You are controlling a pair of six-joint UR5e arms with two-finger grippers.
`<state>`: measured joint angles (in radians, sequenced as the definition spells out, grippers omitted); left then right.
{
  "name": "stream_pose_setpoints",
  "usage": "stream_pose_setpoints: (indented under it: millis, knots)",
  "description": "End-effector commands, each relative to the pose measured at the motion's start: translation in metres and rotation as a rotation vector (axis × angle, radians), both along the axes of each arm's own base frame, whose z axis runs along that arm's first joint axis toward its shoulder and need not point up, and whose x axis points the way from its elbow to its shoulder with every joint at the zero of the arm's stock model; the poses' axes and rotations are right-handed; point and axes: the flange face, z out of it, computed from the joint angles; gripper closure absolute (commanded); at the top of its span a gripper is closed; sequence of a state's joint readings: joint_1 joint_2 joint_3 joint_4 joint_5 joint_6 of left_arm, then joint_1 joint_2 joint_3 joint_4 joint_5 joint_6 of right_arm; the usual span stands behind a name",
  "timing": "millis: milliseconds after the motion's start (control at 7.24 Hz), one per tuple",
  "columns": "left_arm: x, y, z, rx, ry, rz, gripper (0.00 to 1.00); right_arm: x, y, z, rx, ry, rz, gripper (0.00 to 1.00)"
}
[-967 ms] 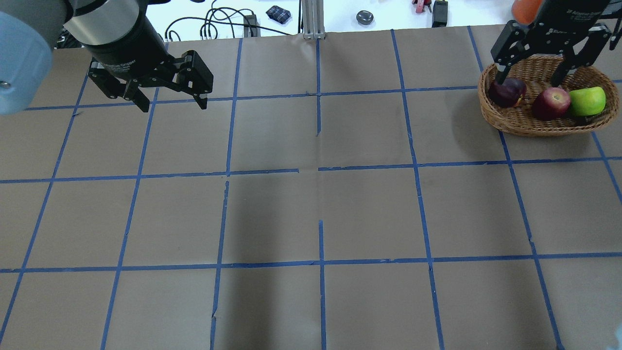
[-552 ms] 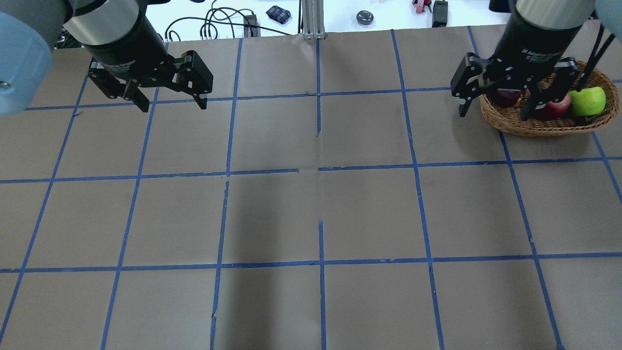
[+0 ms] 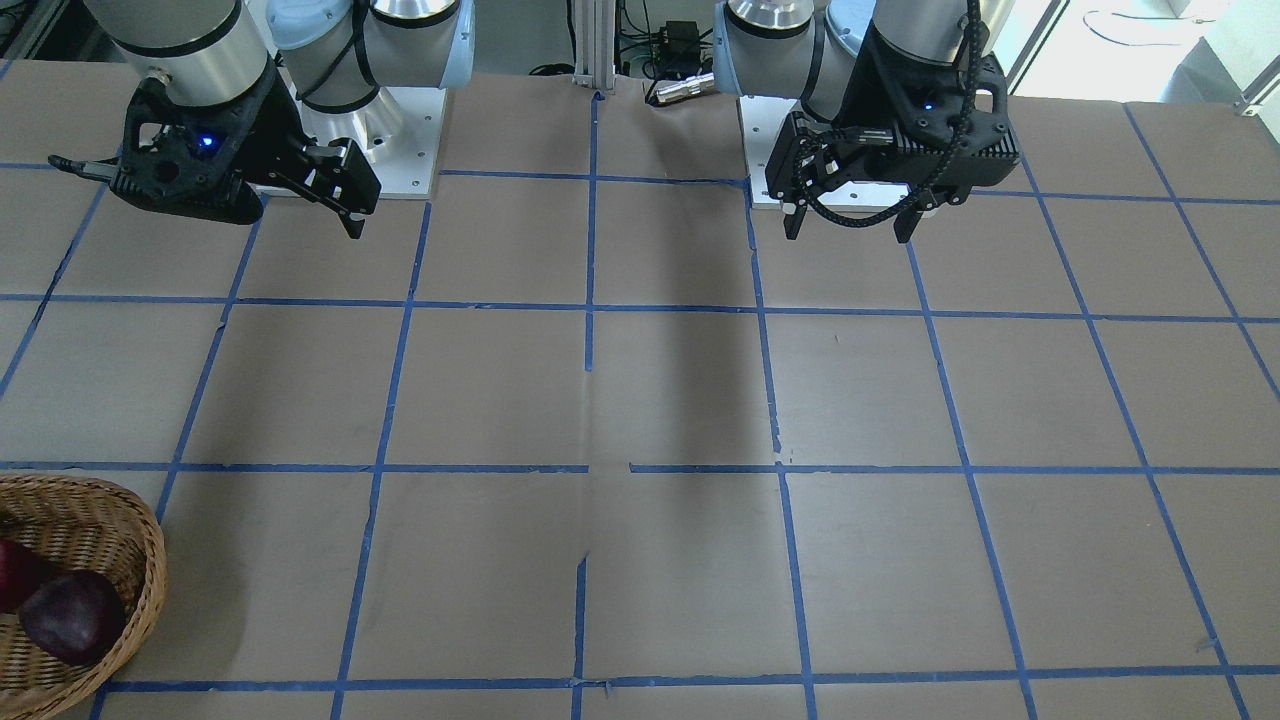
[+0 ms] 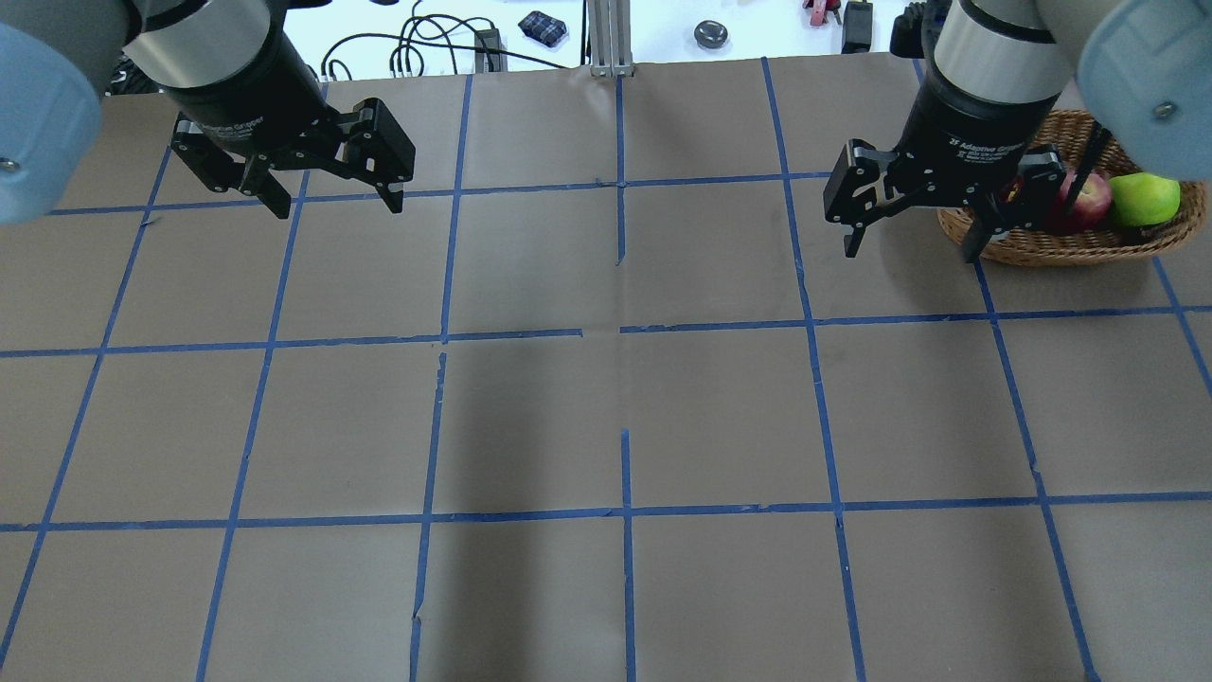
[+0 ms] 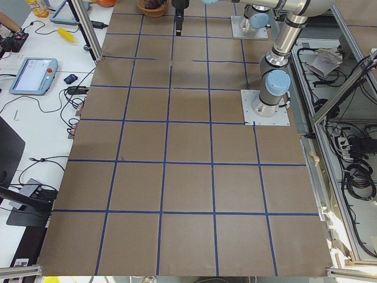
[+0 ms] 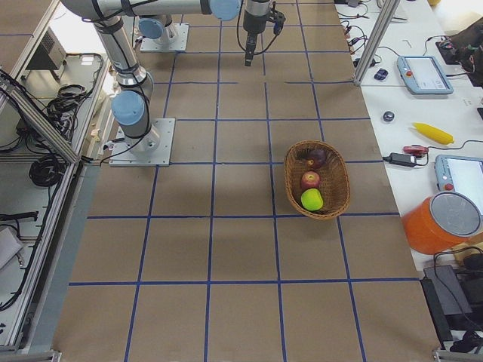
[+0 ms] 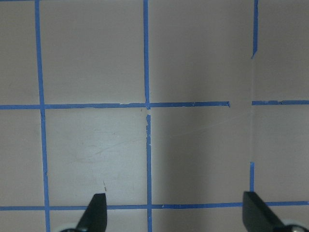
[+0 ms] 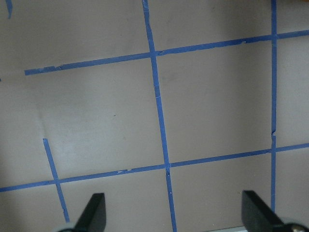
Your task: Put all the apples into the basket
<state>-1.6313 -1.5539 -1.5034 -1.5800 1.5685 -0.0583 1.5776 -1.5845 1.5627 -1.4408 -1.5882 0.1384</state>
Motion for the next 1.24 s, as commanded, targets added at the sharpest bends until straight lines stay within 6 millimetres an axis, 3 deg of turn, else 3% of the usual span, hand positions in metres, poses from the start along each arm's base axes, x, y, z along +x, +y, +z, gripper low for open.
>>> stream_pose_setpoints:
  millis: [0, 1105]
  knots:
    - [0.0, 0.0, 0.0, 0.0, 0.001, 0.001, 0.0, -0.005, -0.001, -0.003, 0.013, -0.005, -0.001, 0.0]
    - [0.0, 0.0, 0.0, 0.0, 0.001, 0.001, 0.0, -0.005, 0.01, 0.009, -0.007, -0.01, 0.008, 0.0]
